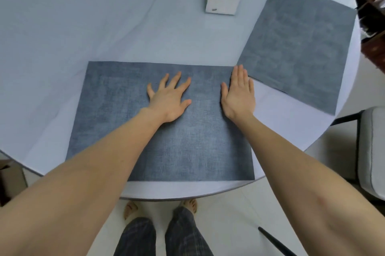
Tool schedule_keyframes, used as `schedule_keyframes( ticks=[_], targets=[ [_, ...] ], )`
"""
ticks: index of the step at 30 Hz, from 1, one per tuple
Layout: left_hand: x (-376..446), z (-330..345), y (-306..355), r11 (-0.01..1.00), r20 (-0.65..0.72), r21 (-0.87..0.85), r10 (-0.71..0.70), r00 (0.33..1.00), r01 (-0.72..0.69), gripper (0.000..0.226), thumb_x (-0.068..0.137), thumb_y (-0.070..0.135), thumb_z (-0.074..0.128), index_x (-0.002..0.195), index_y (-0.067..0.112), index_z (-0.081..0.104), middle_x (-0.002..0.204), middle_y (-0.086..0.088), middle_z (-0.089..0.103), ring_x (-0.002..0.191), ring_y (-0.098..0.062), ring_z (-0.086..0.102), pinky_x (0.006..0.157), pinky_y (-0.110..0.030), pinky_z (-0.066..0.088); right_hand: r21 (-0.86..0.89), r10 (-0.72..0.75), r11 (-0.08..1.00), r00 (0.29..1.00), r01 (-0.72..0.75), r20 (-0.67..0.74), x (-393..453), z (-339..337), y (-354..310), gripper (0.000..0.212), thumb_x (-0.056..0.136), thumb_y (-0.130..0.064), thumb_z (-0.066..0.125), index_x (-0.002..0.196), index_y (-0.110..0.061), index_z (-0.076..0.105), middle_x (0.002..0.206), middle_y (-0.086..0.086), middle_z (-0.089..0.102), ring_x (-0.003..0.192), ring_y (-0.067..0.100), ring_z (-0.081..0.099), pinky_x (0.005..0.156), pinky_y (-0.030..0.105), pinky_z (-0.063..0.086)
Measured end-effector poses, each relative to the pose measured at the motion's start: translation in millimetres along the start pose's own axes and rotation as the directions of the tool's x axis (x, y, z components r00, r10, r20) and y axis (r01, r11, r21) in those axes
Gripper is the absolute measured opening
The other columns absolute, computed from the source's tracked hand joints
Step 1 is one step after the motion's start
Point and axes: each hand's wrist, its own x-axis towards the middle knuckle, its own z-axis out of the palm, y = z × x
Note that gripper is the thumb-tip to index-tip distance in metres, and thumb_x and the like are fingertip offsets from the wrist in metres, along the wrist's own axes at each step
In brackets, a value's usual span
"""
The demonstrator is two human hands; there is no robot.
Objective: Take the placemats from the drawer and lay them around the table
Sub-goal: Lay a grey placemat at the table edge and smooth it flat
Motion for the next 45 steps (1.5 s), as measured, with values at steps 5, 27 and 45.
schedule_keyframes(
  ticks=[5,27,45],
  targets=[
    [-0.3,-19.4,-50.8,0.978,-0.239,-0.199,0.015,0.971,-0.064,0.047,0.102,0.031,0.038,0.149,0.022,0.034,0.157,0.000,0.030,0.145,-0.018,0.025,0.114,-0.045,0.019,0.055,-0.099,0.993,0.994,0.102,-0.043,-32.7,4.1,-70.0,0.058,0.102,-0.032,0.028,0.152,-0.005,0.015,0.161,0.013,0.007,0.149,0.025,0.003,0.121,0.036,-0.003],
    [27.6,-1.7,-81.2,0.911,-0.136,0.182,0.397,0.908,-0.371,0.051,0.105,0.031,0.020,0.155,0.023,0.011,0.163,0.005,0.005,0.150,-0.020,0.000,0.120,-0.050,-0.003,-0.057,-0.099,0.994,0.990,0.093,-0.104,-82.9,55.5,-139.5,0.059,0.101,-0.039,0.019,0.154,-0.013,0.009,0.162,0.004,0.004,0.149,0.017,0.001,0.122,0.035,-0.001],
    [-122.4,54.1,-179.7,0.988,-0.299,0.131,0.119,0.947,-0.083,0.069,0.097,0.050,0.016,0.155,0.012,0.012,0.162,-0.008,0.009,0.150,-0.026,0.007,0.122,-0.044,0.002,-0.031,0.186,0.982,0.982,-0.187,-0.034,-97.2,58.8,-165.1,0.062,0.101,-0.043,0.019,0.154,-0.015,0.003,0.162,0.009,-0.003,0.149,0.026,-0.005,0.121,0.046,-0.002]
  ],
)
